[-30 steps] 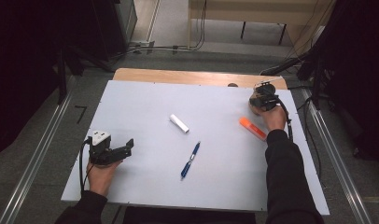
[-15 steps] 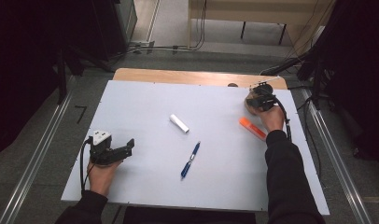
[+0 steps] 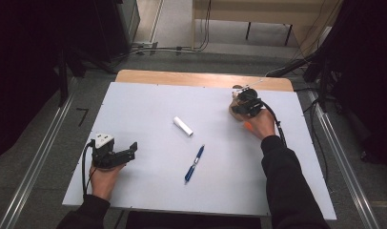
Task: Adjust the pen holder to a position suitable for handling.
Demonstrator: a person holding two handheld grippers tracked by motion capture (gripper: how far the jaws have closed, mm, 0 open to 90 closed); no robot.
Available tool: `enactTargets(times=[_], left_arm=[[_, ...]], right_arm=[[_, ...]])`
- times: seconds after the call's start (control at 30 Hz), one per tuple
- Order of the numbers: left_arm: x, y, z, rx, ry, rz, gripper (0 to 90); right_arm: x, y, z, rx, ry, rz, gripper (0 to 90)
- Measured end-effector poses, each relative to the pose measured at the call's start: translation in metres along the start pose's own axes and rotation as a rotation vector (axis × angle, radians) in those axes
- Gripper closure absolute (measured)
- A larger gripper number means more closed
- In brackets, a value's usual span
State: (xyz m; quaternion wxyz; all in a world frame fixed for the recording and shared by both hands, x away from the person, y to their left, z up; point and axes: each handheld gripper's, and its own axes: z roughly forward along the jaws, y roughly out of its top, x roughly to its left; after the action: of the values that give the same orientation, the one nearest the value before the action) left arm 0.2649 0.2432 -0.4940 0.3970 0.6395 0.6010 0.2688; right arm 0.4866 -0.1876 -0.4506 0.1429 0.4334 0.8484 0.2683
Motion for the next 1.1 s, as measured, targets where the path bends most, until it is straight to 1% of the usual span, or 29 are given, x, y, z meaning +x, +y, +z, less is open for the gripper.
enactTargets(times=[0.03, 0.07, 0.1, 0.2, 0.27, 0.33, 0.4, 0.47, 0.6, 0.67, 0.73, 0.93, 1.1], left_arm=[[0.000, 0.000, 0.000, 0.001, 0.000, 0.000, 10.8], [0.000, 0.000, 0.000, 0.002, -0.001, 0.001, 10.7], [0.000, 0.000, 0.000, 0.003, 0.000, 0.002, 10.8], [-0.001, 0.000, -0.001, 0.000, 0.000, 0.001, 10.8], [-0.001, 0.000, -0.001, -0.003, 0.000, -0.001, 10.8], [-0.001, 0.000, -0.001, -0.005, 0.000, -0.002, 10.8], [-0.001, -0.001, -0.001, -0.002, 0.001, 0.000, 10.8], [-0.001, -0.001, -0.001, -0.003, 0.001, 0.002, 10.8], [-0.002, -0.001, -0.001, -0.001, 0.000, 0.004, 10.8], [-0.003, -0.001, -0.001, -0.001, 0.001, 0.004, 10.8], [-0.003, -0.001, -0.001, -0.001, 0.001, 0.004, 10.8], [-0.003, -0.001, -0.001, 0.001, -0.001, 0.005, 10.8], [-0.003, -0.001, -0.001, 0.001, -0.002, 0.005, 10.8]], right_arm=[[0.005, 0.000, 0.000, 0.000, 0.006, -0.005, 77.4], [0.012, 0.000, 0.001, -0.001, 0.016, -0.027, 77.4], [0.019, 0.001, 0.001, 0.006, 0.026, -0.033, 77.4], [0.039, 0.002, 0.002, 0.013, 0.043, -0.073, 77.4], [0.049, 0.002, 0.002, 0.018, 0.050, -0.074, 77.4], [0.061, 0.001, 0.002, 0.013, 0.054, -0.089, 77.4], [0.069, 0.000, 0.001, 0.016, 0.064, -0.096, 77.4], [0.077, -0.001, 0.000, 0.019, 0.063, -0.099, 77.4], [0.087, -0.004, -0.001, 0.021, 0.076, -0.115, 77.4], [0.092, -0.004, -0.002, 0.026, 0.077, -0.114, 77.4], [0.095, -0.006, -0.002, 0.025, 0.080, -0.124, 77.4], [0.104, -0.010, -0.005, 0.022, 0.091, -0.124, 77.3], [0.108, -0.012, -0.005, 0.022, 0.091, -0.123, 77.2]])
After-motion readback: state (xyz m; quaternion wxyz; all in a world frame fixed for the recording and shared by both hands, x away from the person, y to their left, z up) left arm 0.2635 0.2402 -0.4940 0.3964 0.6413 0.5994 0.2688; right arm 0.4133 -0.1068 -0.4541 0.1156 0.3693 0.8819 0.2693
